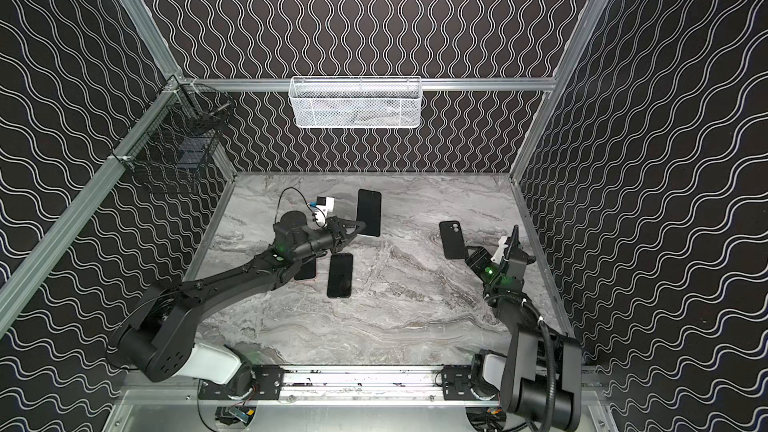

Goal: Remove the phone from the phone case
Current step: 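Lower the bare phone flat onto the table with the left gripper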

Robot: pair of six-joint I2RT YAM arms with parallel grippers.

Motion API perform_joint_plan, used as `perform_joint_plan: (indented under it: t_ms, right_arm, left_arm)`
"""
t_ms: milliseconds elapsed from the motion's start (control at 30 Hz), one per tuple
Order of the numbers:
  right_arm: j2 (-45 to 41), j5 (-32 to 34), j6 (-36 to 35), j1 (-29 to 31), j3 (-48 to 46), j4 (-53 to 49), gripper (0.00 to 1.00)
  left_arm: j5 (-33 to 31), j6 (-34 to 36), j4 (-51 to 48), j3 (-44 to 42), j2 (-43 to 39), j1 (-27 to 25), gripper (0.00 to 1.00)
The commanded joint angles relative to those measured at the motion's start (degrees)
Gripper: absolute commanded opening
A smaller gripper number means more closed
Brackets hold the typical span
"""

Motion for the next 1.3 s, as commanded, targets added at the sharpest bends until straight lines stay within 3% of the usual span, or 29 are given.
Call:
perform_joint_plan:
  t_ms: [0,167,567,633,667,700,1267]
  right_arm:
    - [-3.8,0.1,-2.1,0.1,-2.3,0.0,0.64]
    - [-9.5,-1.8,-3.8,0.2,-6.5,-0.6,0.65]
    - [-21.4,-8.4,-4.2,0.2,-10.4,-4.3,0.71]
    - [-23.0,-9.1,-4.1,0.2,-10.2,-5.4,0.81]
    - [-23.5,-9.4,-4.4,0.2,-9.8,-6.3,0.96]
    - [-23.7,-9.5,-5.0,0.2,-9.3,-7.5,0.99]
    - [-21.8,-13.5,-7.9,0.1,-8.2,-9.9,0.99]
  left_arm:
    - [-0.9,3.0,1.5,3.0,2.3,-1.3,0.0]
    - [-3.7,6.8,-1.1,9.3,8.0,-6.0,0.0]
    - [-8.2,4.9,2.7,22.2,27.1,-12.0,0.0]
    - [-9.2,5.0,2.5,23.5,29.0,-12.7,0.0]
    - [-9.4,4.8,2.7,24.1,30.0,-12.9,0.0]
    - [-9.5,4.6,3.4,24.3,30.8,-13.1,0.0]
    - [-12.0,0.1,9.7,28.1,43.2,-13.2,0.0]
